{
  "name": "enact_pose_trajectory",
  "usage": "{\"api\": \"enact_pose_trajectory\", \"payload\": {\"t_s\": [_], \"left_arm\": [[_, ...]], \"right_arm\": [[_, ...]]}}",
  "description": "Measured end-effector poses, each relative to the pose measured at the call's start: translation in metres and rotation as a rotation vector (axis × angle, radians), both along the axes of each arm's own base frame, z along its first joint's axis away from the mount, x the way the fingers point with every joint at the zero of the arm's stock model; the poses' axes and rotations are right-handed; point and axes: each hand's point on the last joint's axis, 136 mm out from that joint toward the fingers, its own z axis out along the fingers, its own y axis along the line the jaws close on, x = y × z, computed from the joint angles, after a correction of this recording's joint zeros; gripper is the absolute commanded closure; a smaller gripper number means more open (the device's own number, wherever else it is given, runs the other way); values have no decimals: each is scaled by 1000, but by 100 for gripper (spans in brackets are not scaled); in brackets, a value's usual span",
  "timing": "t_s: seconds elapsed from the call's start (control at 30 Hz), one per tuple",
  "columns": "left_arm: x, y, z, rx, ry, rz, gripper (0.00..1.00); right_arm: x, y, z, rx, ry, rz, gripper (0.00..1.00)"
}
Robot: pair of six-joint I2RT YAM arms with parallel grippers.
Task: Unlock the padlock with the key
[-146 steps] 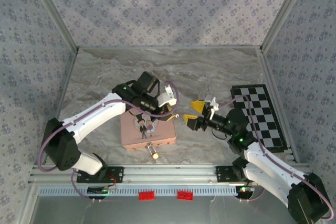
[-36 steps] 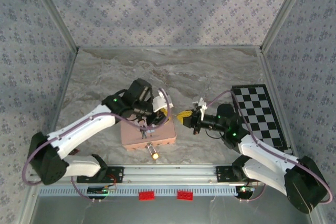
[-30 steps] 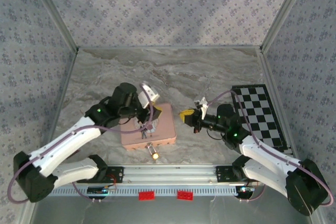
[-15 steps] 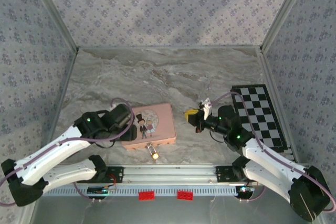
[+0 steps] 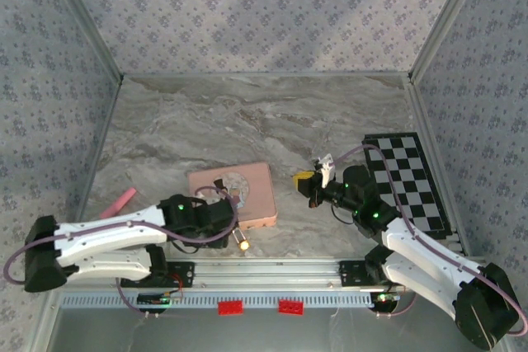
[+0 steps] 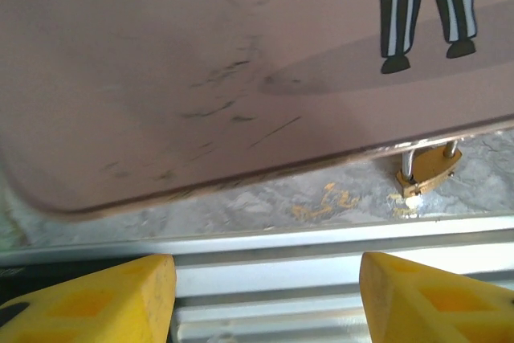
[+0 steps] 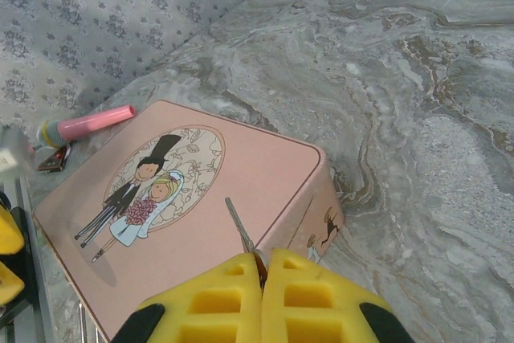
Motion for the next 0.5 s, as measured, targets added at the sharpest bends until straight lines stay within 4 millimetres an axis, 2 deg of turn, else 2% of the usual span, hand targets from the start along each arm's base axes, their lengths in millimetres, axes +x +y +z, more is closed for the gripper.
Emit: {"api": "enact_pose_trajectory", "payload": {"t_s": [0.2,0.3,0.4,0.5], "left_arm": [[14,-23,-5,-52,-53,26,35],[21,-27,-13,-77,-50,49,36],[37,-30,-29,-87,-54,79,36],[55,-34,-33,-87,-76,63,35]], "right_arm": [[0,0,-1,-1,2,-1,100],[1,-1,-1,-2,4,-7,100],[2,-1,-1,0,8,-11,100],[3,-2,-1,-2,7,-18,100]]}}
